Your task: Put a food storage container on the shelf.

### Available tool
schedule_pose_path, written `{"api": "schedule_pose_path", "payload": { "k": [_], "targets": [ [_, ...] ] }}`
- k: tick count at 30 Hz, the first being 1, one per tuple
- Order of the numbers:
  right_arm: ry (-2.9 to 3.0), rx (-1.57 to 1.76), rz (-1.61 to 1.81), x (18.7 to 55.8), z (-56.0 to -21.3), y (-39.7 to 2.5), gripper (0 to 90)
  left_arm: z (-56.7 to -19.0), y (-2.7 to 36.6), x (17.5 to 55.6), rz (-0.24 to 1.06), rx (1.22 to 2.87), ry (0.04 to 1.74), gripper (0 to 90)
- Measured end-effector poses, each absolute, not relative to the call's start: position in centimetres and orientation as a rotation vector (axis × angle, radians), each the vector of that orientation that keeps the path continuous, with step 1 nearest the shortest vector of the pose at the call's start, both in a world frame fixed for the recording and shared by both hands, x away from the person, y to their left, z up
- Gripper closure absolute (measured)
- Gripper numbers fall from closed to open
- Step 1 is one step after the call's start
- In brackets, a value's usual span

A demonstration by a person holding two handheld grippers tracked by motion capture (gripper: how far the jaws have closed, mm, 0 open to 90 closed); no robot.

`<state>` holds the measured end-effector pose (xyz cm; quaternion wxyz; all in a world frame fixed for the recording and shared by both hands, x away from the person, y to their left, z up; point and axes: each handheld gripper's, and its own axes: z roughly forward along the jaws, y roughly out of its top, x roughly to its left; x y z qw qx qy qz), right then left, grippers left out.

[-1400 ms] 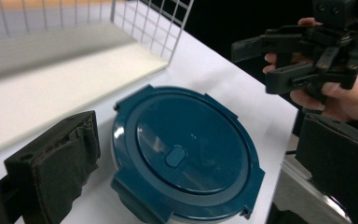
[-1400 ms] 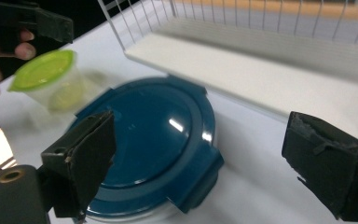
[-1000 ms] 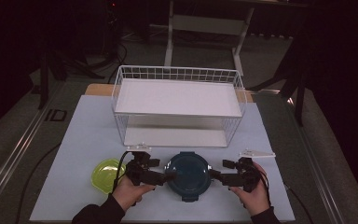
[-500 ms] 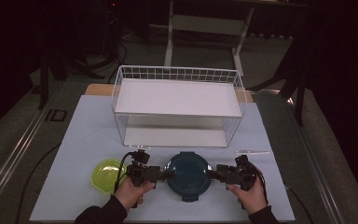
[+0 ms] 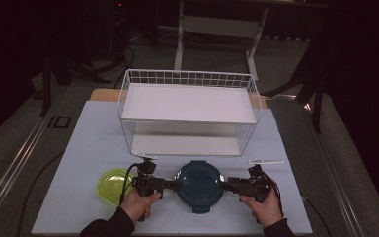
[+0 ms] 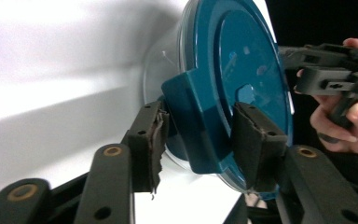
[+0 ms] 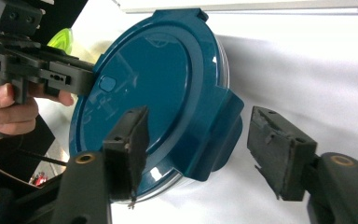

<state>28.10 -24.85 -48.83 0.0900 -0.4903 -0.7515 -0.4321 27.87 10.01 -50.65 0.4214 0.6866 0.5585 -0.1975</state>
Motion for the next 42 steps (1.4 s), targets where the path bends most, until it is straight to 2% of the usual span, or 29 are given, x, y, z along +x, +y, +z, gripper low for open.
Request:
{"api": "schedule_pose_path", "payload": {
  "k": [4,11,14,19,23,33,42],
  "targets": [
    [-2.207,-1.474,-1.257,28.2,-49.0,-24.9,42.0,-50.7,10.1,28.0,-0.514,1.718,1.404,55.2],
    [-2.093,-1.516,-1.187,28.7,-49.8,-25.1,53.0,-50.7,10.1,28.0,-0.531,1.706,1.419,55.7],
    [-2.055,-1.535,-1.158,28.9,-49.8,-25.1,54.2,-50.8,10.2,28.1,-0.535,1.702,1.421,55.9],
    [-1.935,-1.573,-1.111,29.4,-50.2,-25.5,51.9,-50.9,10.2,28.1,-0.555,1.694,1.43,55.2],
    [-1.857,-1.565,-1.085,29.7,-50.9,-25.5,49.3,-51.7,10.4,28.3,-0.626,1.652,1.435,49.0],
    [-1.783,-1.554,-1.068,29.7,-51.3,-25.9,52.5,-51.8,10.4,28.2,-0.663,1.621,1.428,51.9],
    [-1.814,-1.545,-1.085,28.8,-50.7,-26.0,55.0,-51.0,10.2,27.8,-0.635,1.656,1.405,55.1]
  ]
}}
